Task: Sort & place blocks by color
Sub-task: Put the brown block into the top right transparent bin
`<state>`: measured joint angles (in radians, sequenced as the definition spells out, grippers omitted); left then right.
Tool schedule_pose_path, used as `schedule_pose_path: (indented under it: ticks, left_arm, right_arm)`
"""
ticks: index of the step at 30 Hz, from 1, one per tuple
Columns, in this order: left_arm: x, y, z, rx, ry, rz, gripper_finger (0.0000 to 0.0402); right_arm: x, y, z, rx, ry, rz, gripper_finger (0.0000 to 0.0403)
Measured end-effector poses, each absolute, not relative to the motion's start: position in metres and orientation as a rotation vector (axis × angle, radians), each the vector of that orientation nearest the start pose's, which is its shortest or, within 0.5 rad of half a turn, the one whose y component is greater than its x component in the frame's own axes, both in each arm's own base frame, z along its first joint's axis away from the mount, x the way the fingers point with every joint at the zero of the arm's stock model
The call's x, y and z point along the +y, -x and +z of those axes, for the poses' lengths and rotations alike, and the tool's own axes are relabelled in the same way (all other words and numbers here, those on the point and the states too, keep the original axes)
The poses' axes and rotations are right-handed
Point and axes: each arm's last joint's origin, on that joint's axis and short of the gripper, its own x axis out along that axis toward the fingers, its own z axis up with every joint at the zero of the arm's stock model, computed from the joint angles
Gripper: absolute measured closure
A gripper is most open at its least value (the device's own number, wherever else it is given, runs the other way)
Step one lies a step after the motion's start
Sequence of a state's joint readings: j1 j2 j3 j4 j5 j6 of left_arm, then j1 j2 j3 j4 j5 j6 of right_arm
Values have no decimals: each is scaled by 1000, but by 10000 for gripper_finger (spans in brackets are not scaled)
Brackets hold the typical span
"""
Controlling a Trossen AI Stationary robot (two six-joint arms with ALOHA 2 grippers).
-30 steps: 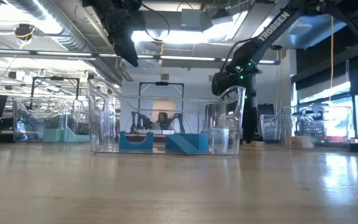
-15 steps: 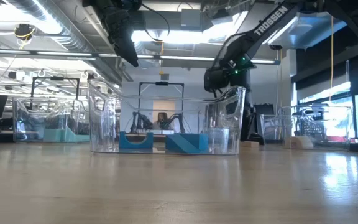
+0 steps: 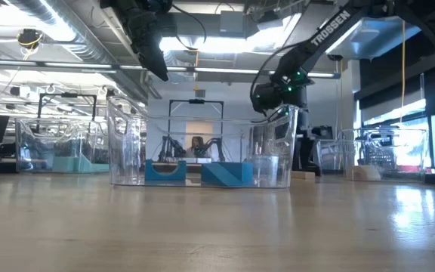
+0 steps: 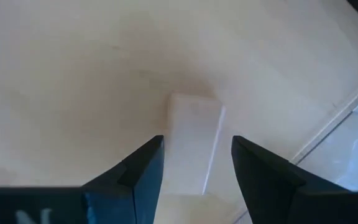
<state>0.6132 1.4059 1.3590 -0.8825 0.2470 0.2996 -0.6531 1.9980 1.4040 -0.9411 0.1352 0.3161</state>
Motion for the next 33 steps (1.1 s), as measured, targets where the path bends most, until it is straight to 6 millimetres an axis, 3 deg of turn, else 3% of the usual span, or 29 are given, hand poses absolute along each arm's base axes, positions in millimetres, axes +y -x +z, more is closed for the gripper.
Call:
schedule_pose_path:
  ticks: [7, 19, 24, 33]
  left_arm:
    - [156, -234, 336, 884, 110, 206, 208]
    - [156, -234, 336, 885, 111, 206, 208]
    - [156, -234, 336, 884, 110, 207, 207]
    - [156, -234, 335, 894, 116, 204, 207]
  right_arm:
    - [-231, -286, 147, 1359, -728, -830, 215]
    - [-227, -277, 135, 1403, -655, -880, 223]
    - [-229, -280, 140, 1411, -632, -850, 280]
    - [-237, -290, 168, 1439, -567, -793, 280]
